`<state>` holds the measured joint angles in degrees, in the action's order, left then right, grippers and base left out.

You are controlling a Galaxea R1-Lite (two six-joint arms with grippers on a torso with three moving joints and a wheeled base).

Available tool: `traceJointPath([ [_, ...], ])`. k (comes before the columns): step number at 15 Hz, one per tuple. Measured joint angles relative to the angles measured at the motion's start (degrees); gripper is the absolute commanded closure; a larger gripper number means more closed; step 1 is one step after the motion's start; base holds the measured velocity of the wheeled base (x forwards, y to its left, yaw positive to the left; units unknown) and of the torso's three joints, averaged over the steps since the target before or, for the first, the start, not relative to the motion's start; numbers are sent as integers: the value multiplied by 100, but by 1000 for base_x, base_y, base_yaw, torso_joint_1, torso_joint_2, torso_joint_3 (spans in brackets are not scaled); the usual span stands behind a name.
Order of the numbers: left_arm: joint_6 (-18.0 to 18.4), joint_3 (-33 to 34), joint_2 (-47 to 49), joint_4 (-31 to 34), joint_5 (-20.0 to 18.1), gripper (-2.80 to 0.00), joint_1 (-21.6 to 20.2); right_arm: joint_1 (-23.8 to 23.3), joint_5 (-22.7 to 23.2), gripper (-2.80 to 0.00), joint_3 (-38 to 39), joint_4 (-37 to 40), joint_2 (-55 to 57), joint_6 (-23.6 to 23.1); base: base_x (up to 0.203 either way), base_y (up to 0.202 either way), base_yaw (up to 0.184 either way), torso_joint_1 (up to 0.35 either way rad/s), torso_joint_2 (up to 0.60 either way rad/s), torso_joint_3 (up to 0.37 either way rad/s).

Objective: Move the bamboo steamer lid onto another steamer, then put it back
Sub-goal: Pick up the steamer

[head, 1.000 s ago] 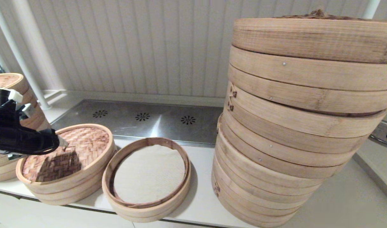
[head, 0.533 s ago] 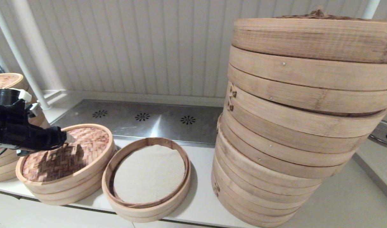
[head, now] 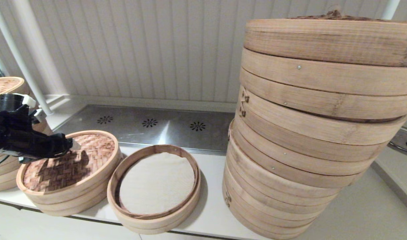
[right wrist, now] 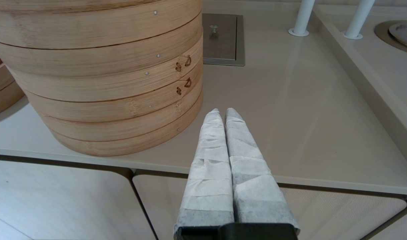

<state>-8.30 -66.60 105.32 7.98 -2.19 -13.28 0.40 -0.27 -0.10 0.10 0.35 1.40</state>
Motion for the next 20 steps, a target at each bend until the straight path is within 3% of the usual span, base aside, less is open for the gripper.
traceJointPath([
  [12, 560, -127, 60, -2, 24, -280, 66, 1, 2, 0, 0, 0, 0, 0, 0, 0, 0, 0, 0, 0],
  [20, 546, -33, 140, -85, 2, -280, 71, 1, 2, 0, 0, 0, 0, 0, 0, 0, 0, 0, 0, 0],
])
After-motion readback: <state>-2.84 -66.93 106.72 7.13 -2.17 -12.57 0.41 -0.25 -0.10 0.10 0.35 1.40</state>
